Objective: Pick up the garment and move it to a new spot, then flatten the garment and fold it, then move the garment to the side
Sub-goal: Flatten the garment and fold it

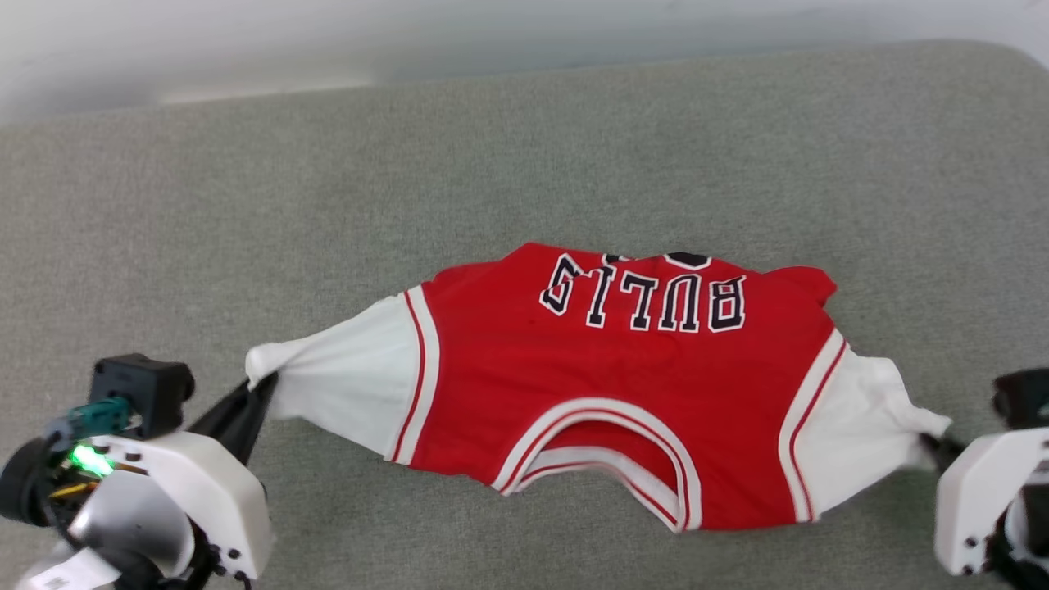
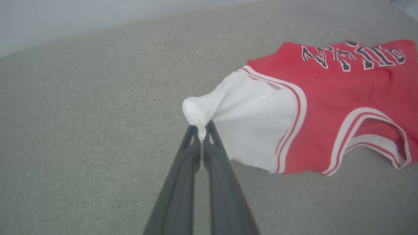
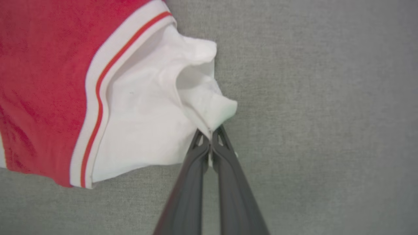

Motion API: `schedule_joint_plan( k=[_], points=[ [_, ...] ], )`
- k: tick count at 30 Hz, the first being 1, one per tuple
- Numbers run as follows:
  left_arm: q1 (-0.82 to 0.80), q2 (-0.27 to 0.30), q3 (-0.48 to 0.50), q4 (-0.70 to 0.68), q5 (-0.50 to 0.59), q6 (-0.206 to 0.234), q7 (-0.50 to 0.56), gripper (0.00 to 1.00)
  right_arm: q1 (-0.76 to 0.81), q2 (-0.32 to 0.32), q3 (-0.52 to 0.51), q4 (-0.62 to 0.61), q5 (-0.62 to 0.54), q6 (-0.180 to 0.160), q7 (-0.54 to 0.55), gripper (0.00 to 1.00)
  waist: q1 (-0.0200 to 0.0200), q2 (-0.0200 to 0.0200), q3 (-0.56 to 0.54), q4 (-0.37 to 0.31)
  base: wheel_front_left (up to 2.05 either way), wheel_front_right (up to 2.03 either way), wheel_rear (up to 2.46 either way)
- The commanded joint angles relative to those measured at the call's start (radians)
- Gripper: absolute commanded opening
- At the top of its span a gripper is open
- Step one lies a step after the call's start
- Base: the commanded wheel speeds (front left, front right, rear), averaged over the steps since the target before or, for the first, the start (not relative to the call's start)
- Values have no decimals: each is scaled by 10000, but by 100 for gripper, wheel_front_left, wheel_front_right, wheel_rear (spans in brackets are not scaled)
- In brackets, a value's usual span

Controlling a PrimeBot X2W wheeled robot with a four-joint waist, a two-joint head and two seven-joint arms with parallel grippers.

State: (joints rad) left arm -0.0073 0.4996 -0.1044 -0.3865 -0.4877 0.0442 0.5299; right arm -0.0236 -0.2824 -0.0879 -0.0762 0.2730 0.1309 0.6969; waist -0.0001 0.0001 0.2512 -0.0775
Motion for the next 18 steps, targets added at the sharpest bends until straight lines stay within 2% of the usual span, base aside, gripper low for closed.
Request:
schedule_joint_plan(
  k=[1, 6, 11, 14, 18],
  points=[
    [-93, 57, 63, -72, 16, -27, -72, 0, -118, -73, -33, -108, 49, -5, 28, 0, 1, -1, -174, -54, 0, 0, 0],
    [-354, 231, 611, -571, 189, 130, -554, 0, -679, -701, -325, -1284, 376, -5, 311, 0, 1, -1, -614, -118, 0, 0, 0],
    [-674, 632, 1136, -1315, 225, 80, -659, 0, -1849, -886, -783, -2372, 1151, -3, 577, 0, 1, -1, -850, -165, 0, 0, 0],
    [-977, 825, 1518, -1763, 160, 85, -818, 0, -2709, -1139, -932, -2747, 1288, -5, 577, 0, 1, -1, -951, -179, 0, 0, 0],
    [-1605, 746, 1969, -2208, -26, 221, -1171, 0, -3789, -1310, -868, -2973, 1408, -3, 653, 0, 1, -1, -1024, -165, 0, 0, 0]
  ],
)
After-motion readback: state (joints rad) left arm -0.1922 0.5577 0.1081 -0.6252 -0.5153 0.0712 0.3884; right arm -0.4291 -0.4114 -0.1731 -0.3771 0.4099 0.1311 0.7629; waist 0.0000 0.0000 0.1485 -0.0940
